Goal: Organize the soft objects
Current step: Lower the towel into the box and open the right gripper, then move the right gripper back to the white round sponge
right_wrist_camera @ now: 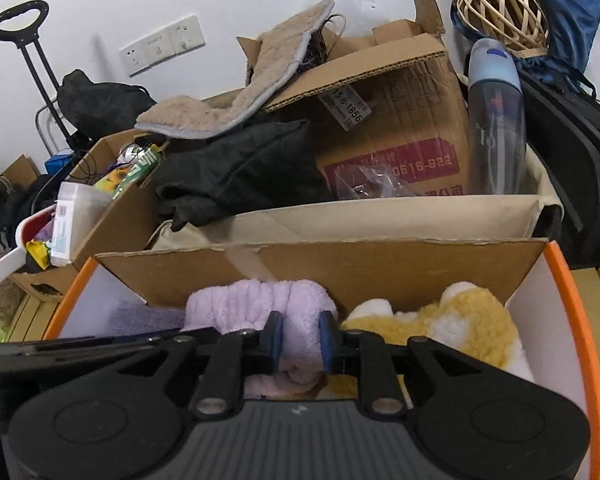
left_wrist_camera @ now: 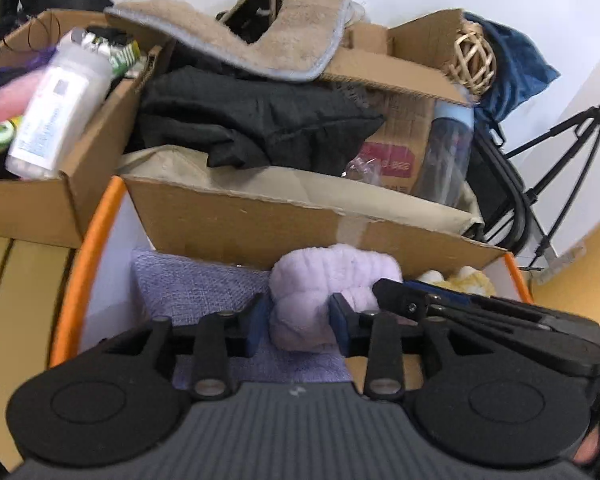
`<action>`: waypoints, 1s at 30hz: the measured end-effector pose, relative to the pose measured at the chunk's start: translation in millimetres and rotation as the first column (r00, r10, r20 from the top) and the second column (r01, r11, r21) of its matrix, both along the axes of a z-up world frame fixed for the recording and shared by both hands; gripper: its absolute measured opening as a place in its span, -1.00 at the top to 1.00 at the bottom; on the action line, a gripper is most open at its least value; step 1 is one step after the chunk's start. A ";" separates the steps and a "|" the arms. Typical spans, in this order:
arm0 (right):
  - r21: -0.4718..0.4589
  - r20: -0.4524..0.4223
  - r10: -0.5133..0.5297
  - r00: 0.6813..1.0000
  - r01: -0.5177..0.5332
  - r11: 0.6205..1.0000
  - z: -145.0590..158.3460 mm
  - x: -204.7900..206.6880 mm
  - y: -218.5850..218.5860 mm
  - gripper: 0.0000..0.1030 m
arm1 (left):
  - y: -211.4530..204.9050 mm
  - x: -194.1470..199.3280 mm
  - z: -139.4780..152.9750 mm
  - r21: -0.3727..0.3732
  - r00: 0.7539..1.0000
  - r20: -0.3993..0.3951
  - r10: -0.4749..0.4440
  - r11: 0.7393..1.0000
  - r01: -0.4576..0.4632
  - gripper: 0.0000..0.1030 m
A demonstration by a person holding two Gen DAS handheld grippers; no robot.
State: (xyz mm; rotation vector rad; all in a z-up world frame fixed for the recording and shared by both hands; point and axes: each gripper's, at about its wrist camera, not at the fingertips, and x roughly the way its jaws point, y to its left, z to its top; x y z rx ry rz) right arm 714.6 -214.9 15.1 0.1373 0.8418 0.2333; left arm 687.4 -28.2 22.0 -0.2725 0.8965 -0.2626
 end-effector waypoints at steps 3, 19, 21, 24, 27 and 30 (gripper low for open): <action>-0.028 0.027 0.006 1.000 -0.006 1.000 20.8 -13.1 -3.0 0.44 | 3.9 -24.2 23.9 0.037 0.998 0.054 -0.018 0.999 0.016 0.21; -0.107 0.235 -0.008 0.972 0.034 0.994 178.9 -201.6 -68.4 -0.04 | 50.5 -236.8 166.9 0.173 0.954 0.298 0.014 0.983 -0.069 0.02; -0.117 0.272 0.011 0.962 0.022 0.993 181.4 -236.8 -69.5 -0.08 | 52.5 -273.1 167.5 0.192 0.938 0.347 0.028 0.976 -0.100 -0.05; -0.138 0.322 0.050 0.945 -0.005 0.990 178.9 -291.2 -69.1 -0.18 | 52.7 -334.2 162.5 0.204 0.902 0.431 0.009 0.973 -0.107 -0.25; -0.168 0.375 0.091 0.923 -0.029 0.985 172.8 -351.3 -68.1 -0.20 | 52.7 -393.0 151.8 0.212 0.866 0.499 -0.032 0.974 -0.086 -0.48; -0.174 0.424 0.125 0.897 -0.055 0.983 162.4 -408.3 -67.4 -0.33 | 50.2 -443.8 135.7 0.230 0.834 0.549 -0.064 0.970 -0.077 -0.54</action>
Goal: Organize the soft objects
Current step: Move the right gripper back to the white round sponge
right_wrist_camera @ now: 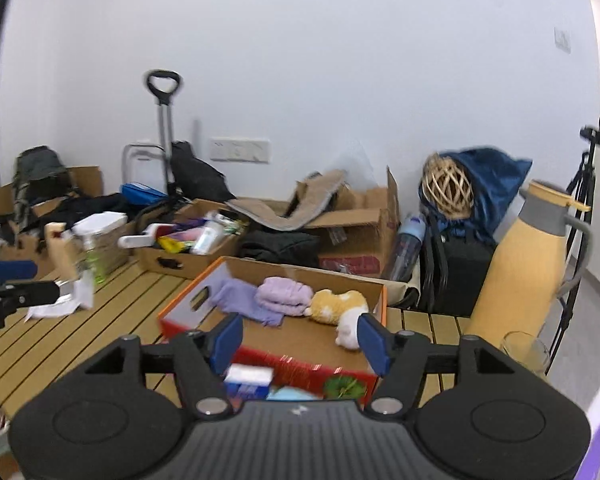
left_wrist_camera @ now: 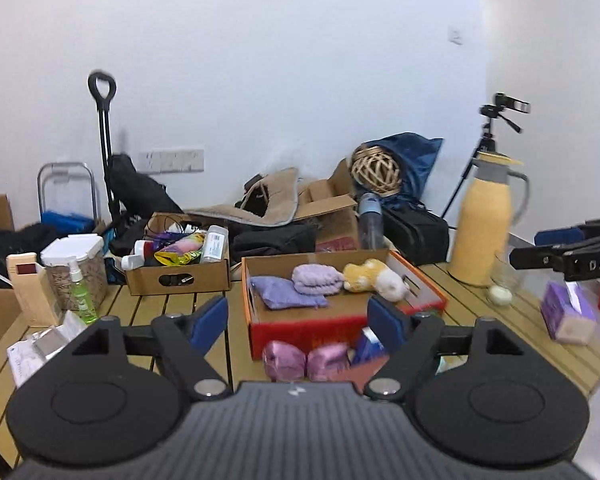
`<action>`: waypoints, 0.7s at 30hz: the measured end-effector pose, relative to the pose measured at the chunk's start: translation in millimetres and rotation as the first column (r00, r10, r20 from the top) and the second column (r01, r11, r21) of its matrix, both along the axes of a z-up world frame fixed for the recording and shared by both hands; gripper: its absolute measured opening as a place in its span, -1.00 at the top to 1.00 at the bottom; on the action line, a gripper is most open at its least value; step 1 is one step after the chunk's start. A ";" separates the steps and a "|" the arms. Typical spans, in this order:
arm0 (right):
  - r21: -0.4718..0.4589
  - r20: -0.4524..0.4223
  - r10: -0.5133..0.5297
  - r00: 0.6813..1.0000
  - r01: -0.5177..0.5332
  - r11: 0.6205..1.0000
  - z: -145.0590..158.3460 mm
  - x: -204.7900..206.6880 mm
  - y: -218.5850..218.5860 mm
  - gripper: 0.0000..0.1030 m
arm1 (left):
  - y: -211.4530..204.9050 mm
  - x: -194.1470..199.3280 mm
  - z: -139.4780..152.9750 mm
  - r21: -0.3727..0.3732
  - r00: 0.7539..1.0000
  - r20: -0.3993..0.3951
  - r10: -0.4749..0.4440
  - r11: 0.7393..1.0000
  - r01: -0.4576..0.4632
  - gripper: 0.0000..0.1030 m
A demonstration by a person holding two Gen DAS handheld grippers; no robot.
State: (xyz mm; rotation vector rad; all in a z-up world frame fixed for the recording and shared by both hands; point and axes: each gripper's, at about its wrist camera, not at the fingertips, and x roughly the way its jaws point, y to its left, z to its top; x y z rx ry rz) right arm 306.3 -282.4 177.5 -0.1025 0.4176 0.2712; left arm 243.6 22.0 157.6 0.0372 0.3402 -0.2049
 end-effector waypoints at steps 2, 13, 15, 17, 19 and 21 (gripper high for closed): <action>0.012 0.023 0.019 1.000 -0.020 1.000 -10.2 -33.2 0.1 -0.36 | 0.2 -28.9 -10.3 0.012 0.999 0.036 -0.003 1.000 0.002 -0.66; 0.022 0.122 0.040 0.992 -0.043 0.999 -74.4 -144.7 10.3 -0.56 | -22.0 -112.9 -77.2 0.026 0.998 0.064 -0.013 1.000 0.011 -0.94; 0.041 0.093 0.018 0.996 -0.022 0.999 -94.9 -151.3 9.4 -0.56 | -27.6 -115.0 -90.6 0.031 0.998 0.045 -0.037 0.999 0.036 -0.96; 0.048 0.057 0.014 0.998 -0.016 0.999 -113.1 -150.2 7.8 -0.56 | -35.2 -108.9 -101.9 0.044 0.999 0.009 -0.041 0.998 0.041 -0.96; 0.057 0.027 0.012 1.000 -0.013 0.998 -127.4 -144.2 5.4 -0.53 | -40.8 -98.7 -111.4 0.061 0.999 -0.017 -0.032 0.998 0.033 -0.96; 0.077 -0.005 0.010 1.000 -0.009 0.997 -138.2 -133.1 2.0 -0.51 | -44.1 -87.5 -118.0 0.065 0.999 -0.029 -0.028 0.997 0.030 -0.96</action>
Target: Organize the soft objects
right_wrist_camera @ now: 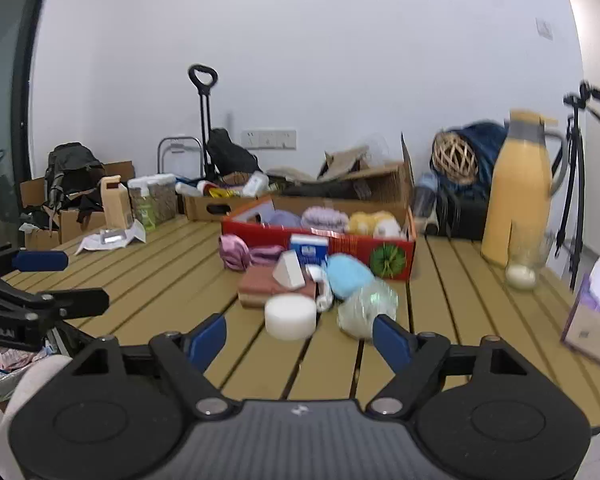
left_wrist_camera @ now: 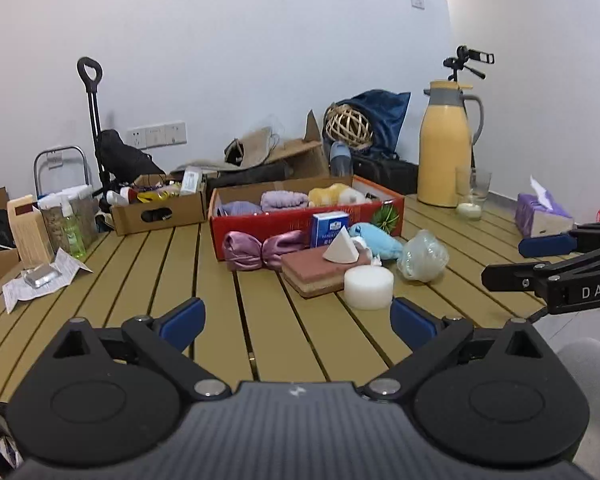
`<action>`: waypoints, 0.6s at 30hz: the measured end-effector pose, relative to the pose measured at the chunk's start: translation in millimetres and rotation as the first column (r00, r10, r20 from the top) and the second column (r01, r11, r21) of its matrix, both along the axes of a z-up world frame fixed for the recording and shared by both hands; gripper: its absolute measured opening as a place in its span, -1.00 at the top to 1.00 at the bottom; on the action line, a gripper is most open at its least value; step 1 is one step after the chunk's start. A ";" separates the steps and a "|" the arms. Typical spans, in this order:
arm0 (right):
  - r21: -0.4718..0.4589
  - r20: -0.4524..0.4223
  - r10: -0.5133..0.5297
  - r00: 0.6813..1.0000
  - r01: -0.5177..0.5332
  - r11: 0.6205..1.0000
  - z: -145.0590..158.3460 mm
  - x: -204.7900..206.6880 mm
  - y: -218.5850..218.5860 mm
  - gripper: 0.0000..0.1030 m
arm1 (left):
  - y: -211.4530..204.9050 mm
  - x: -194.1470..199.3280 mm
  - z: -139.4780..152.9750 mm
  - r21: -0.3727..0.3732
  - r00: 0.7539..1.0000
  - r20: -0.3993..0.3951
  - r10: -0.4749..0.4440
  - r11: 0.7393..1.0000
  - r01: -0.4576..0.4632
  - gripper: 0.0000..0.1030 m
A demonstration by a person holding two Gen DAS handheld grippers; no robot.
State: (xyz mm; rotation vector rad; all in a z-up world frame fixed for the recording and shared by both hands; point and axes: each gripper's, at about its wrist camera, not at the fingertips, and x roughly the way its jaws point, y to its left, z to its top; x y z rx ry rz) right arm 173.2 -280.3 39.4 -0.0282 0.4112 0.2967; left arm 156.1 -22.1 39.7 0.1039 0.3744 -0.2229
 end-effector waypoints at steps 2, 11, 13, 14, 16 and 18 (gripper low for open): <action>0.023 -0.022 -0.003 1.000 0.004 1.000 -7.4 11.9 -1.7 -0.44 | -3.2 12.6 -4.8 -0.003 1.000 -0.012 -0.008 1.000 0.008 -0.96; 0.100 -0.074 -0.006 0.997 0.013 0.995 -23.3 79.5 -2.8 -0.13 | -13.2 79.0 -17.4 -0.034 0.997 -0.072 0.003 0.999 -0.006 -0.74; 0.104 -0.081 0.006 0.997 0.002 0.995 -24.9 97.4 0.0 -0.04 | -16.7 96.7 -20.5 -0.049 0.995 -0.097 0.002 0.999 -0.007 -0.58; 0.109 -0.081 0.013 0.997 -0.004 0.994 -25.3 105.8 1.3 -0.03 | -19.5 107.1 -21.4 -0.056 0.995 -0.105 -0.005 0.998 -0.001 -0.54; 0.115 -0.082 0.026 0.996 -0.016 0.993 -27.5 125.8 5.1 0.14 | -27.2 129.2 -21.0 -0.071 0.993 -0.115 -0.025 0.997 0.017 -0.45; 0.077 -0.097 0.006 0.995 0.002 0.997 -30.7 148.9 9.9 0.29 | -34.2 151.7 -20.3 -0.094 0.990 -0.132 -0.051 0.995 0.038 -0.41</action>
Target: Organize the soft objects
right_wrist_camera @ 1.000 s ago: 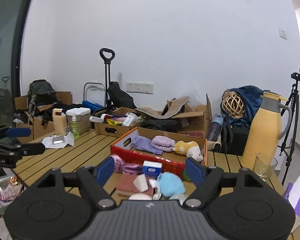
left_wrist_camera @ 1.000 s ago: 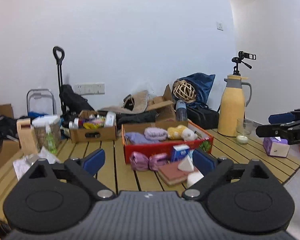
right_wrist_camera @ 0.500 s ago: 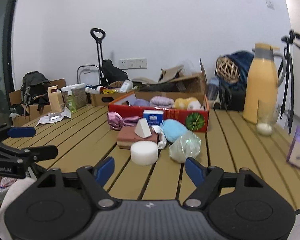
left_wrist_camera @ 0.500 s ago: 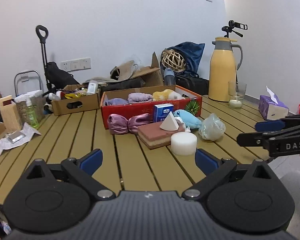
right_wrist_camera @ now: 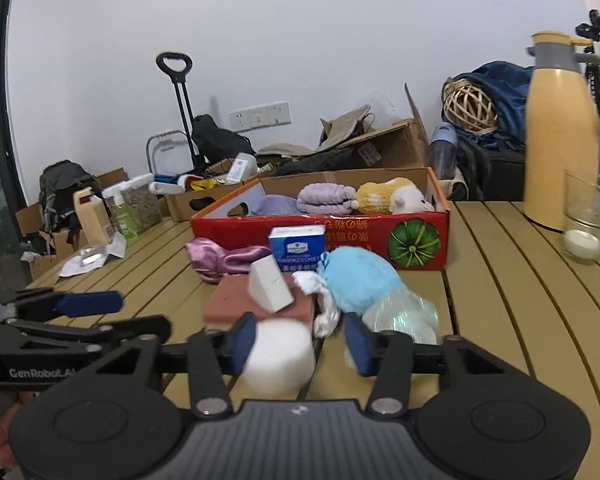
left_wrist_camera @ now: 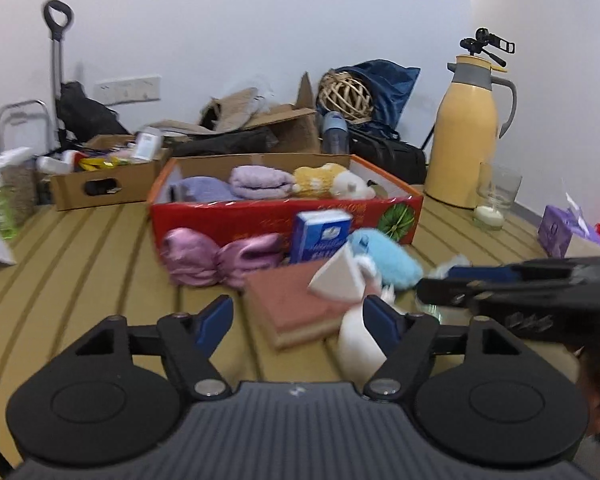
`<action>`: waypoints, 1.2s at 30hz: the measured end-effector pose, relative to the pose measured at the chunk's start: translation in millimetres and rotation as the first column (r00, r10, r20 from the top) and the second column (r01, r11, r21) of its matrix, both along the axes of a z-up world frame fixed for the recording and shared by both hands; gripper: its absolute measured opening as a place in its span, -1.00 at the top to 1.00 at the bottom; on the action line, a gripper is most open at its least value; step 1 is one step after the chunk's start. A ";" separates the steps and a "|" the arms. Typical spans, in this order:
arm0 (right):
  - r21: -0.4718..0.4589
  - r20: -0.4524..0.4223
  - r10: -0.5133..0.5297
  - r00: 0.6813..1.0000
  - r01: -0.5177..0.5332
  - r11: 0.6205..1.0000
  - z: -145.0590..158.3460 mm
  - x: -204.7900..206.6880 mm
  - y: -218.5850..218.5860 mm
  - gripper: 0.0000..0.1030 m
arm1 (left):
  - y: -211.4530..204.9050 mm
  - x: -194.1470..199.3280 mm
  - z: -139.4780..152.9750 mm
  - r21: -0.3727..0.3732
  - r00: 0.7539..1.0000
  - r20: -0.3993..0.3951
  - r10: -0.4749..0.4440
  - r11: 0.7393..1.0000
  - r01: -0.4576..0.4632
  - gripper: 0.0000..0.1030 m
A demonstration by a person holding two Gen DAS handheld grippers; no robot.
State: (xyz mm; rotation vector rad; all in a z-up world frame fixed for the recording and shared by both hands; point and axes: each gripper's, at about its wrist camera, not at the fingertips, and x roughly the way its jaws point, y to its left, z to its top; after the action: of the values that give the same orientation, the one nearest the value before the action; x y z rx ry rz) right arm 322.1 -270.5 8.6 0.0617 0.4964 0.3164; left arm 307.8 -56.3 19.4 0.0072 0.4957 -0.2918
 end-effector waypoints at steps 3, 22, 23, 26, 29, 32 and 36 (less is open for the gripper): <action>-0.073 0.014 -0.014 1.000 0.015 0.997 0.9 25.5 7.6 0.58 | -10.8 30.0 0.8 -0.036 0.999 -0.015 -0.052 0.998 0.052 -0.33; 0.040 -0.045 0.085 0.995 -0.083 0.996 -17.7 80.4 23.7 0.41 | 23.3 73.8 -17.2 -0.253 0.993 -0.089 -0.077 0.966 0.052 0.60; 0.050 -0.040 0.094 0.995 -0.092 0.995 -17.3 78.5 23.2 0.40 | 26.4 73.9 -16.3 -0.258 0.994 -0.088 -0.063 0.965 0.038 0.60; 0.029 -0.037 0.118 0.992 -0.117 0.993 -20.1 77.0 30.1 0.39 | 34.8 74.7 -13.5 -0.284 0.996 -0.084 -0.042 0.959 0.016 0.61; 0.000 -0.046 0.130 0.991 -0.130 0.992 -25.4 77.1 37.9 0.40 | 36.9 74.2 -11.8 -0.284 0.997 -0.073 -0.024 0.959 0.002 0.61; 0.029 -0.045 0.123 0.991 -0.122 0.992 -22.0 75.0 35.7 0.59 | 34.7 72.9 -9.7 -0.263 0.997 -0.076 -0.014 0.965 -0.006 0.61; 0.066 -0.012 0.085 0.996 -0.084 0.994 -16.4 67.1 23.8 0.72 | 37.1 50.6 10.2 -0.262 0.999 -0.033 0.019 0.965 -0.027 0.61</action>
State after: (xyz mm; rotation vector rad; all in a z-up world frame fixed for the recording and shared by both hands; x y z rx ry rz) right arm 389.2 -246.7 -7.7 0.1067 0.5041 0.4151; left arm 358.4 -19.2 29.6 -0.2614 0.4840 -0.3336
